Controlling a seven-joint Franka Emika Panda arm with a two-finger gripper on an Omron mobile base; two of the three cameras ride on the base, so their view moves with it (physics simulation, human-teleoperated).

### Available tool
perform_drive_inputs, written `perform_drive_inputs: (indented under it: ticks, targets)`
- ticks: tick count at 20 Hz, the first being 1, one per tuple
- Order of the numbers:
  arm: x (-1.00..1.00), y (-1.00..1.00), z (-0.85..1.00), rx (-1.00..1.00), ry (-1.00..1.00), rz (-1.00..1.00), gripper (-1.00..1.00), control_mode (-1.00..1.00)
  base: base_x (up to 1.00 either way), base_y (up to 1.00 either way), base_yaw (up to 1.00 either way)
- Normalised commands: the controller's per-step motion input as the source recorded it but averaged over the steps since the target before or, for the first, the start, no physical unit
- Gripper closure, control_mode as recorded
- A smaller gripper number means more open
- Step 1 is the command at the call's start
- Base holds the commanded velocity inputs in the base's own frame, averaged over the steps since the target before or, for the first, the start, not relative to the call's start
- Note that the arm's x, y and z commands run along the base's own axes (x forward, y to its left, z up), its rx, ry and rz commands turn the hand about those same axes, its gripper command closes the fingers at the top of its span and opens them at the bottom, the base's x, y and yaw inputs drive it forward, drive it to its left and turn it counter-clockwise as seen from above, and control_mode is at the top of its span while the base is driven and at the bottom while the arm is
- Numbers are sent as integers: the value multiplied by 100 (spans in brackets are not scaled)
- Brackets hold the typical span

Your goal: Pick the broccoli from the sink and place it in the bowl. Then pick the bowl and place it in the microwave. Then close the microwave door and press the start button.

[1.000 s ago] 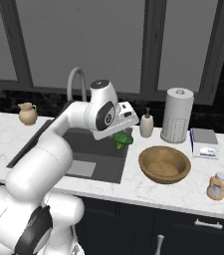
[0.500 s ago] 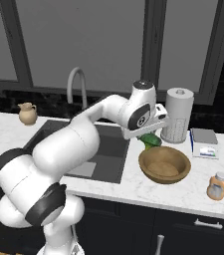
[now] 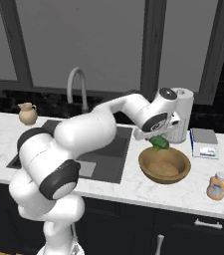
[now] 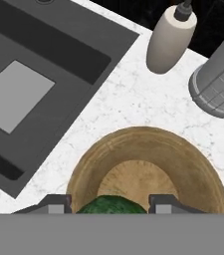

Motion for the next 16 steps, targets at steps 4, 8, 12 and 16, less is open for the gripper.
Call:
perform_drive_inputs:
  ticks: [4, 8, 12, 16]
  targets:
    - [44, -11, -27, 6, 0, 2, 100, -100, 0, 0, 0]
    - [18, -26, -29, 5, 0, 0, 100, -100, 0, 0, 0]
    - [5, -3, -23, 1, 0, 0, 100, -100, 0, 0, 0]
    - [4, -6, -31, 0, 0, 0, 100, -100, 0, 0, 0]
